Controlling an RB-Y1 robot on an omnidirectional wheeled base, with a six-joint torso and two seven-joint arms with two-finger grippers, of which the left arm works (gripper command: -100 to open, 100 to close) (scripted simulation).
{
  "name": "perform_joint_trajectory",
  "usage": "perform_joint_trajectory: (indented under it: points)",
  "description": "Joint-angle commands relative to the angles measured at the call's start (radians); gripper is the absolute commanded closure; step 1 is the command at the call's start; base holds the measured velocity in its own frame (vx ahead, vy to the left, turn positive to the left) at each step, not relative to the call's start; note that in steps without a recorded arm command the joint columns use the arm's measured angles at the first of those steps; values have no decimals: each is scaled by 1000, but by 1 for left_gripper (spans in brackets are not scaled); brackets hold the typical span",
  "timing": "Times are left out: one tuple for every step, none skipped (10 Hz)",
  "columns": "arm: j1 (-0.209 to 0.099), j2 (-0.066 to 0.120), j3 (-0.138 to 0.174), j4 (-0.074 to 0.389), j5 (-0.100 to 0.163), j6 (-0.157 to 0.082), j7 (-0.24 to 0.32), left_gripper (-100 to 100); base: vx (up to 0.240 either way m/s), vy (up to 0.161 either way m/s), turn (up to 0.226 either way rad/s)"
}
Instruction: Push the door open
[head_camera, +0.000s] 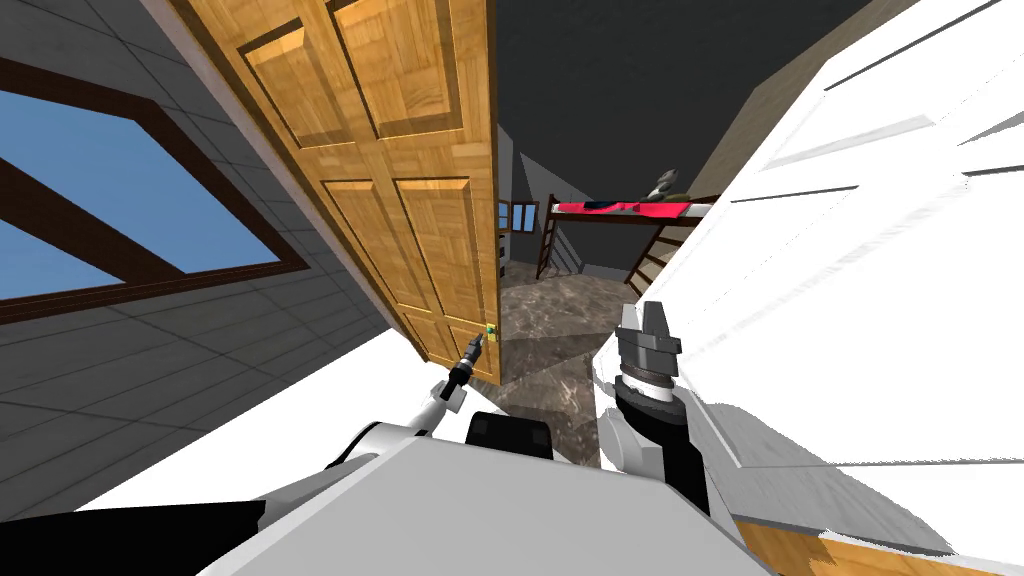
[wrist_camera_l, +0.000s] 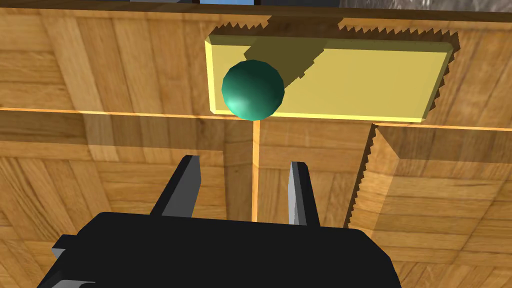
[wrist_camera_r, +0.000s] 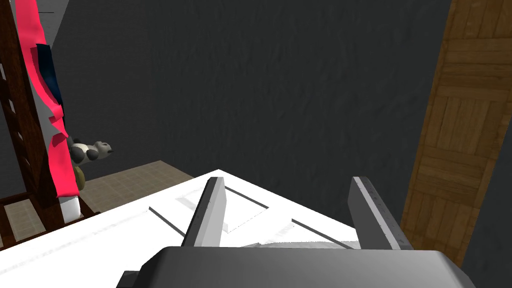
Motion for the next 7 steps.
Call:
perform_joint_trajectory:
  points:
    - [1,-3,-2,-3,0,2,4,-100,-224,-34,48]
    - [2,-5,-3,-4,-1,3,5,-100,-236,-5,34]
    - [2,-8,-4,-4,-1,4,7,-100,-235,-16,30]
    - [-2,-6,-2,4,0,-1,5,-100,-104,-13,6]
    - [0,-6,1,6,3,-5,0,-100,90,-26,-31]
    - [0,-6,1,6,4,-5,-2,-100,174,-21,-19]
    - [1,-7,3,6,6,-8,-5,-100,187,-23,-26]
